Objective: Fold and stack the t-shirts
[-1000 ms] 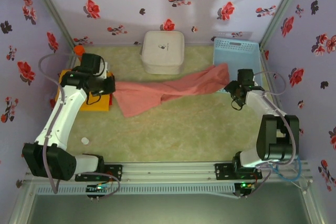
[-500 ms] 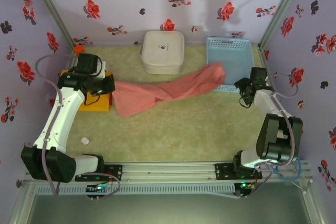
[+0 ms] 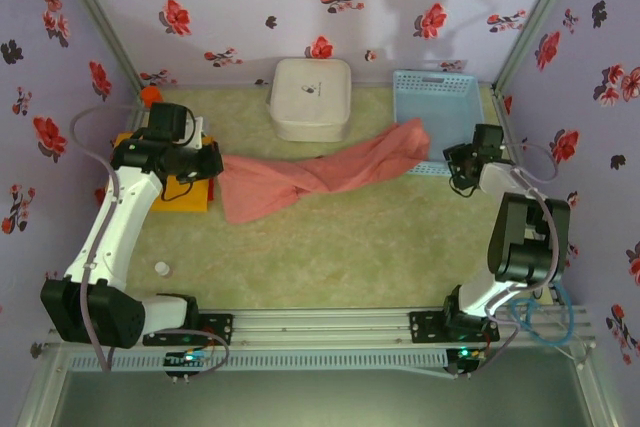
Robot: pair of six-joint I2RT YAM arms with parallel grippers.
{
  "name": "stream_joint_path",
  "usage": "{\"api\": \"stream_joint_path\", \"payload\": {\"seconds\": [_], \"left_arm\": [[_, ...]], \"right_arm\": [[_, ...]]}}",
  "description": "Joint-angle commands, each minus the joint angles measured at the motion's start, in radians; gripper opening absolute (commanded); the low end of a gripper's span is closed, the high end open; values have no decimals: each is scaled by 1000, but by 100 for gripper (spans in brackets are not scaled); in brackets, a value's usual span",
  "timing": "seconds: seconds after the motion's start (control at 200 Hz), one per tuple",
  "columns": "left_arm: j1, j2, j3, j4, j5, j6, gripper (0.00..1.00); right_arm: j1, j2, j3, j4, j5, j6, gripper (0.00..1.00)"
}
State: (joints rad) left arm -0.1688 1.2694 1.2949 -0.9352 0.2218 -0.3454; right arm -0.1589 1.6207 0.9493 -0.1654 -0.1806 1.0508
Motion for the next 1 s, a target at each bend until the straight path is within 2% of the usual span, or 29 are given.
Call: {"api": "stream_joint_path", "payload": {"seconds": [0.0,0.23,0.275,0.665,0.8,0.995], "left_arm": [[10,-27,-3,10,19,-15,0],[18,-37,43,-41,19,4,0],[28,-37,51,-52,19,8,0],[94,-68,61,-118,19,34,0],[144,-95,43,-104,17,9,0],[148,-87,38,-94,52,6,0]], "right_arm": [[2,24,51,24,-9,30,40],[-17,-5,86,-57,85,-10,3],[-28,-12,87,-66,95,-16,0],[-177,-42,109,-139,113,-63,0],[-216,-17,132,-154,97,-75,0],[-262,9,161,-143,97,-79,0]]}}
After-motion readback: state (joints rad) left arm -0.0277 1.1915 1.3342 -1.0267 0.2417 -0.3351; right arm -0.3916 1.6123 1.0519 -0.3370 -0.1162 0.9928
